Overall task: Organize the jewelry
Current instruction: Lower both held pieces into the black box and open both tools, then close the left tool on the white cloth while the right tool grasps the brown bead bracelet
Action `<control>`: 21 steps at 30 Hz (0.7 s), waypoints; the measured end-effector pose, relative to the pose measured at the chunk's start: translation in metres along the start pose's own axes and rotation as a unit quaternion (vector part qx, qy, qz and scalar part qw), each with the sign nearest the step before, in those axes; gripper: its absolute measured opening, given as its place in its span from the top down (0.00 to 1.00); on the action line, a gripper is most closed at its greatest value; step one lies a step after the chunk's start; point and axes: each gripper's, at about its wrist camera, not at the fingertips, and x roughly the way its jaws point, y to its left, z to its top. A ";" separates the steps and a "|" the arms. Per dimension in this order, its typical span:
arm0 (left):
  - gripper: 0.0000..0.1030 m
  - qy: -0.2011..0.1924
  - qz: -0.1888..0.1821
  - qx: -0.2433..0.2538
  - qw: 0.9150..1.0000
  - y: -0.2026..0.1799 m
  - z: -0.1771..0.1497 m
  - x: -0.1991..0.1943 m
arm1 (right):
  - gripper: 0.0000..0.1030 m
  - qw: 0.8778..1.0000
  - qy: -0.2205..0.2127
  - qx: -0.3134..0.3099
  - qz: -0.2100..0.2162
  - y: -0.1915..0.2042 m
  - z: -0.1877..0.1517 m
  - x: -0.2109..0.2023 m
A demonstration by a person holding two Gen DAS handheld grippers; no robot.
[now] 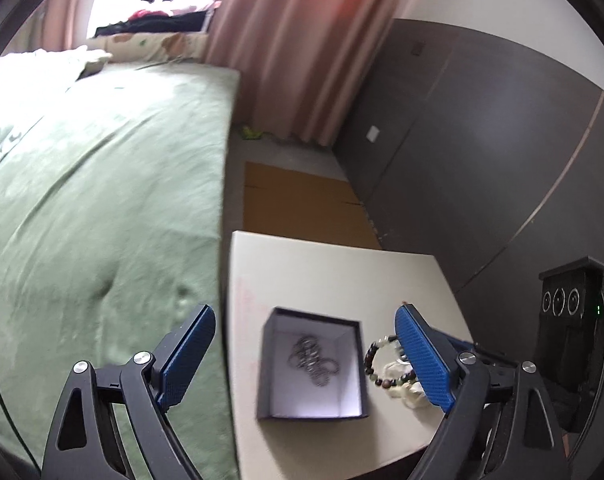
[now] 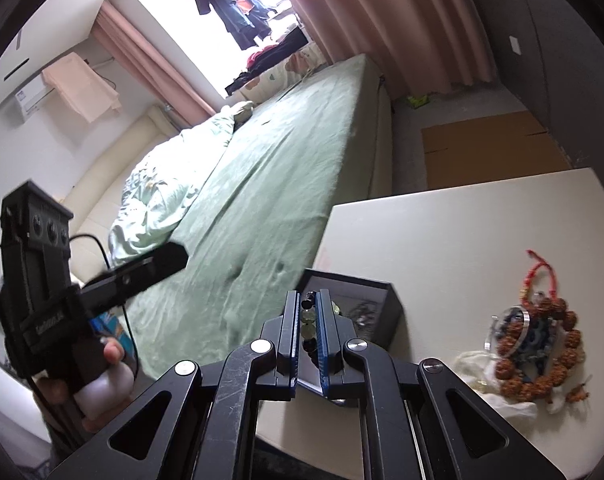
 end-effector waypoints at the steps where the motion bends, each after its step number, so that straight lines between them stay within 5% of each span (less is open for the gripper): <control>1: 0.11 0.000 0.004 -0.003 1.000 0.005 -0.002 -0.004 | 0.91 1.000 0.001 0.003 0.007 0.001 0.001 0.004; 4: 0.11 -0.003 0.007 -0.007 1.000 0.009 -0.006 -0.013 | 0.91 1.000 0.008 0.011 0.008 0.001 0.004 0.016; 5: 0.11 -0.005 0.005 -0.007 1.000 0.010 -0.007 -0.016 | 0.82 1.000 0.018 0.014 -0.015 -0.001 0.004 0.022; 6: 0.11 -0.009 0.002 -0.006 1.000 0.009 -0.009 -0.018 | 0.63 0.999 0.029 0.020 -0.038 -0.005 0.004 0.026; 8: 0.11 -0.014 -0.002 0.002 1.000 0.007 -0.012 -0.022 | 0.49 0.998 0.027 0.028 -0.054 -0.010 0.003 0.023; 14: 0.11 -0.010 -0.021 0.003 1.000 -0.006 -0.022 -0.021 | 0.44 0.997 0.010 0.020 -0.080 -0.017 -0.010 -0.011; 21: 0.11 0.003 -0.034 0.024 0.999 -0.035 -0.029 -0.010 | 0.12 0.993 -0.024 0.027 -0.113 -0.039 -0.026 -0.069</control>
